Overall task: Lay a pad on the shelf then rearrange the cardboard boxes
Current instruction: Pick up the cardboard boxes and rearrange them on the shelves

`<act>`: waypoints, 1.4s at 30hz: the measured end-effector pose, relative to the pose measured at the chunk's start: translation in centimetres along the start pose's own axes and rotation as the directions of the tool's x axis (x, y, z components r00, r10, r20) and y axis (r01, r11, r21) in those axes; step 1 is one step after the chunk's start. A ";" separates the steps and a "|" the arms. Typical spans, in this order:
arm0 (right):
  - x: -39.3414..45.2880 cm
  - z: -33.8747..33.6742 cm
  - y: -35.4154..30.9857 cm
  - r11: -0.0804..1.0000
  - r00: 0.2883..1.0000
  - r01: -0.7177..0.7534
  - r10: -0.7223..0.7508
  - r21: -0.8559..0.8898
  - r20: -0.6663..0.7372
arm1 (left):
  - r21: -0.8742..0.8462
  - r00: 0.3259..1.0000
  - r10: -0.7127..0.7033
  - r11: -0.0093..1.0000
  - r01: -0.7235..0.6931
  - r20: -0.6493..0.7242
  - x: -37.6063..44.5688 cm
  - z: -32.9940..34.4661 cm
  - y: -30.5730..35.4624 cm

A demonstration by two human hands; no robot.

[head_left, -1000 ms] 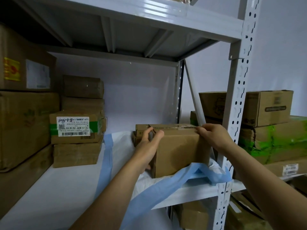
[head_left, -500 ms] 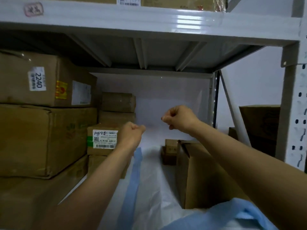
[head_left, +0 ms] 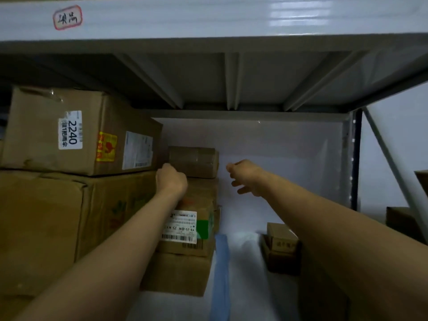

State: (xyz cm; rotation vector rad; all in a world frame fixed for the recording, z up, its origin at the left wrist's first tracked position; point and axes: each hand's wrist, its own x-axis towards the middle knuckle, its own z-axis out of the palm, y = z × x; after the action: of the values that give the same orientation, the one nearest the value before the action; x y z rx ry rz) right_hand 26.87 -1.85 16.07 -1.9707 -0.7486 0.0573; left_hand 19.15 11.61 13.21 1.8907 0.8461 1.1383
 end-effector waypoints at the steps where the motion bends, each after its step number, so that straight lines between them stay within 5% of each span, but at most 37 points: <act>1: 0.7 0.4 -0.2 1.000 1.000 -0.013 0.013 0.017 0.001 | 0.014 1.000 0.006 1.000 -0.006 -0.002 1.0 0.3 0.1; 15: 6.7 5.1 -1.8 0.983 0.989 -0.064 0.086 0.170 -0.123 | 0.245 0.996 0.055 0.967 -0.070 0.066 9.9 4.9 -0.8; 21: 7.7 5.1 -1.3 0.947 0.992 -0.084 0.108 0.309 -0.061 | 0.196 1.000 0.001 0.981 -0.005 0.021 11.6 5.5 -1.2; 29: 9.0 3.3 -0.8 0.820 0.967 -0.245 0.243 0.518 0.073 | -0.080 1.000 -0.007 0.997 0.007 0.005 10.8 5.0 -0.5; 34: 8.6 1.9 -0.2 0.725 0.960 -0.248 0.274 0.643 0.062 | -0.091 0.991 0.128 0.988 -0.126 0.024 11.3 5.0 0.0; 42: 9.3 1.6 1.0 0.566 0.966 -0.173 0.259 0.806 0.026 | 0.378 0.980 0.065 0.916 -0.132 0.186 11.1 5.1 -0.8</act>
State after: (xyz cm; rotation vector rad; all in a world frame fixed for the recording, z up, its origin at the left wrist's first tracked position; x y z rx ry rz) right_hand 34.28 3.96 16.92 -1.1412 -0.2975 0.3869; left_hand 27.90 19.82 15.48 2.3441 0.9402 0.8958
